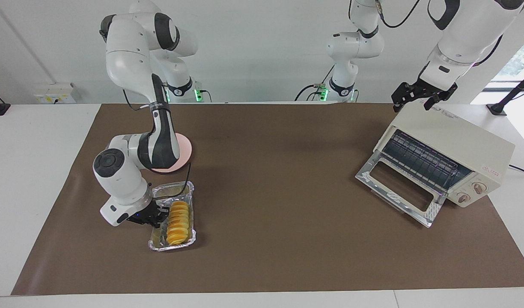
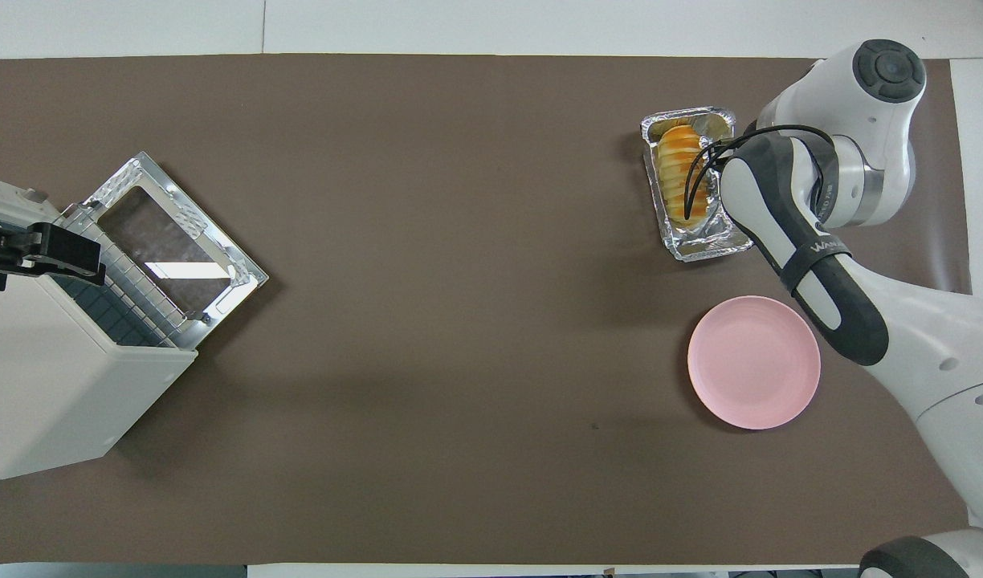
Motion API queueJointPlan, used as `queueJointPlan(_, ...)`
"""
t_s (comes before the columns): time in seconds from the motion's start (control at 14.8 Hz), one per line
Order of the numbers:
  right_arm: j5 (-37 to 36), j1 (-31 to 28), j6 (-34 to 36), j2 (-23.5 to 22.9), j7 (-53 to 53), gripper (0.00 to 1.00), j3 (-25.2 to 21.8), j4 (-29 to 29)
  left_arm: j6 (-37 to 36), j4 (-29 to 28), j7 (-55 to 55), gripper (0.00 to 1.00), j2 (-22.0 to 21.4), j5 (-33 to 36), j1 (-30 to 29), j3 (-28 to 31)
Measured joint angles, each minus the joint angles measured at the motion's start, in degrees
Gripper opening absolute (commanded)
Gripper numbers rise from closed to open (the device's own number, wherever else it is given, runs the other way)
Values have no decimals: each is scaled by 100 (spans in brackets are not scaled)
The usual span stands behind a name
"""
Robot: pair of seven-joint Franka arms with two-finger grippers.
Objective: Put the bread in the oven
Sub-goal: 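Lower the bread into the foil tray and open the right gripper, then grasp the foil tray rim with the right gripper and slide it toward the oven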
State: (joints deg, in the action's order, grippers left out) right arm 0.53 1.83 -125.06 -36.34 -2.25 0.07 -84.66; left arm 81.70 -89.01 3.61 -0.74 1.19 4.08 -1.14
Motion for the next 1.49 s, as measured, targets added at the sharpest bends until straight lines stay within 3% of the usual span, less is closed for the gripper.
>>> queueJointPlan(0.41, 4, 4, 94, 43, 0, 0, 7, 34, 0, 0, 0, 100, 0, 0, 0, 0)
queueJointPlan(0.88, 191, 135, 1819, 253, 446, 0, 227, 1104, 0, 0, 0, 100, 0, 0, 0, 0)
queueJointPlan(1.15, 298, 814, 2108, 368, 1483, 0, 318, 1355, 0, 0, 0, 100, 0, 0, 0, 0)
queueJointPlan(1.49, 486, 1834, 1848, 359, 2767, 0, 323, 1397, 0, 0, 0, 100, 0, 0, 0, 0)
